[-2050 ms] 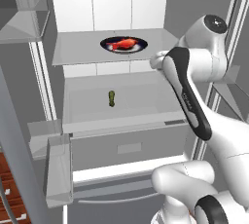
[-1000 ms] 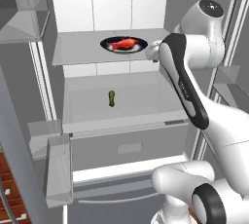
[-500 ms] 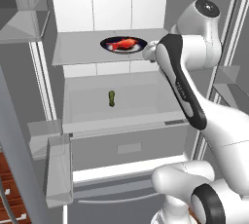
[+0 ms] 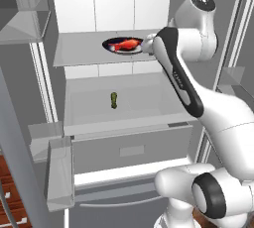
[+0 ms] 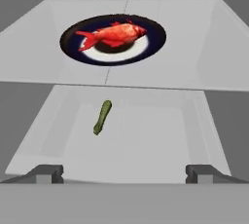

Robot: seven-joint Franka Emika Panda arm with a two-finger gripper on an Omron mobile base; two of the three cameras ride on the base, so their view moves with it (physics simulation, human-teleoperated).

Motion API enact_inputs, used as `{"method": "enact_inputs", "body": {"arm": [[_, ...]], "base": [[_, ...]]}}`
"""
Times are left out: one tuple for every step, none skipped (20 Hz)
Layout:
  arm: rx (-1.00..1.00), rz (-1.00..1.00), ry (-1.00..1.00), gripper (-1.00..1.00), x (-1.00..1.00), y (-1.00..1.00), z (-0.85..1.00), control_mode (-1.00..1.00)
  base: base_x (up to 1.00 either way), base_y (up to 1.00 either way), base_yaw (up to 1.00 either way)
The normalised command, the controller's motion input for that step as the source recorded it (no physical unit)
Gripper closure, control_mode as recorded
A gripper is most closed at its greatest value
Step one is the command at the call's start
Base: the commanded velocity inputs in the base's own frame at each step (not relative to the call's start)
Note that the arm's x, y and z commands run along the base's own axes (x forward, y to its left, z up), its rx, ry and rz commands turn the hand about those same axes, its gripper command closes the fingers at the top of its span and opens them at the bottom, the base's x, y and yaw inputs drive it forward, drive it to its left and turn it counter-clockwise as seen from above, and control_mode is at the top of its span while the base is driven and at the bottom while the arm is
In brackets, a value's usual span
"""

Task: Transport the fish from the fridge to the microwave and turn on the microwave.

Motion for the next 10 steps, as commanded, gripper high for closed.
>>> {"method": "enact_inputs", "body": {"arm": [[0.0, 0.0, 0.0, -1.0, 0.44, 0.0, 0.22, -1.0], [0.0, 0.0, 0.0, -1.0, 0.41, 0.0, 0.24, -1.0], [0.0, 0.0, 0.0, -1.0, 0.47, 0.0, 0.21, -1.0], [0.0, 0.0, 0.0, -1.0, 0.47, 0.0, 0.16, -1.0], [0.0, 0.0, 0.0, -1.0, 0.44, 0.01, 0.09, -1.0], [0.0, 0.0, 0.0, -1.0, 0.36, 0.02, 0.01, -1.0], [0.0, 0.0, 0.0, -1.0, 0.42, 0.04, 0.0, -1.0], [0.0, 0.0, -0.01, -1.0, 0.39, 0.06, 0.0, -1.0], [0.0, 0.0, -0.04, -1.0, 0.39, 0.06, 0.0, -1.0], [0.0, 0.0, -0.04, -1.0, 0.39, 0.06, 0.0, -1.0]], "base": [[0.0, 0.0, 0.0], [0.0, 0.0, 0.0], [0.0, 0.0, 0.0], [0.0, 0.0, 0.0], [0.0, 0.0, 0.0], [0.0, 0.0, 0.0], [0.0, 0.0, 0.0], [0.0, 0.0, 0.0], [0.0, 0.0, 0.0], [0.0, 0.0, 0.0]]}}
